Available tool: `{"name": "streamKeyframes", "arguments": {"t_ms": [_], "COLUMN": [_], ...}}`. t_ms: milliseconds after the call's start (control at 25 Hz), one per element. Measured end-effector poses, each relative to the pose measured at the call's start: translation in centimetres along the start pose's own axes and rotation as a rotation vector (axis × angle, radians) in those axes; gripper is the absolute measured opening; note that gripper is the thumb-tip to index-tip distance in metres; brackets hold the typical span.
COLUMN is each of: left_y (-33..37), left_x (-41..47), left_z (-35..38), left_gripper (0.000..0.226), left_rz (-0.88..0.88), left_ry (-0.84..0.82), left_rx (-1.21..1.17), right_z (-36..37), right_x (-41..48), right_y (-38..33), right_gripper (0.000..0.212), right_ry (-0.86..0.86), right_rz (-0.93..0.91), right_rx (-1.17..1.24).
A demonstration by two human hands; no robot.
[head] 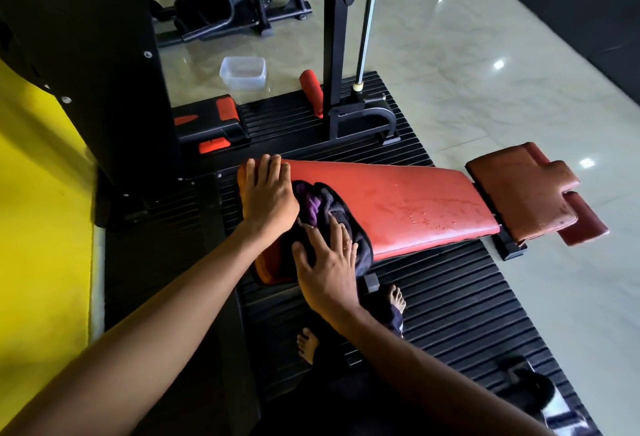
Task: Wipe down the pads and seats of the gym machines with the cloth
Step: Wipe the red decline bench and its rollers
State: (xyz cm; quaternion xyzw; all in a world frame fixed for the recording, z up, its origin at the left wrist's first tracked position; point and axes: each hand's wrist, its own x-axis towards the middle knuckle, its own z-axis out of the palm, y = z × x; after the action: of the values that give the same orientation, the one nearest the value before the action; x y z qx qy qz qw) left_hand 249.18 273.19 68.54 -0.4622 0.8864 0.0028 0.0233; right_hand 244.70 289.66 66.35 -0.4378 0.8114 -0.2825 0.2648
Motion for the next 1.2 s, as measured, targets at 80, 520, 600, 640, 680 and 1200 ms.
{"name": "streamKeyframes", "arguments": {"t_ms": [80,520,600,640,680,1200], "left_y": [0.2,0.2,0.0,0.0,0.1,1.0], "left_x": [-0.6,-1.4,-1.5,-1.6,-1.8,-3.0], "left_z": [0.8,2.1,2.4,2.4,2.4,2.0], "left_gripper": [0.064,0.06,0.062,0.061,0.06,0.055], "left_rz": [0.036,0.057,0.072,0.071,0.066,0.01], "left_ry": [0.03,0.098,0.152,0.153,0.144,0.132], "left_rx": [0.001,0.043,0.051,0.046,0.042,-0.006], "right_z": [0.0,1.1,2.4,2.5,2.5,-4.3], "right_x": [0.7,0.1,-1.7,-1.5,-1.0,9.7], "right_y": [2.0,-1.7,-2.7,-2.1,-1.2,9.0], "right_gripper": [0.048,0.054,0.045,0.04,0.036,0.064], "right_ry": [0.076,0.066,0.055,0.079,0.112,0.126], "right_rz": [0.025,0.354,0.281,0.276,0.279,0.562], "right_rx": [-0.037,0.39,0.496,0.523,0.527,0.195]}}
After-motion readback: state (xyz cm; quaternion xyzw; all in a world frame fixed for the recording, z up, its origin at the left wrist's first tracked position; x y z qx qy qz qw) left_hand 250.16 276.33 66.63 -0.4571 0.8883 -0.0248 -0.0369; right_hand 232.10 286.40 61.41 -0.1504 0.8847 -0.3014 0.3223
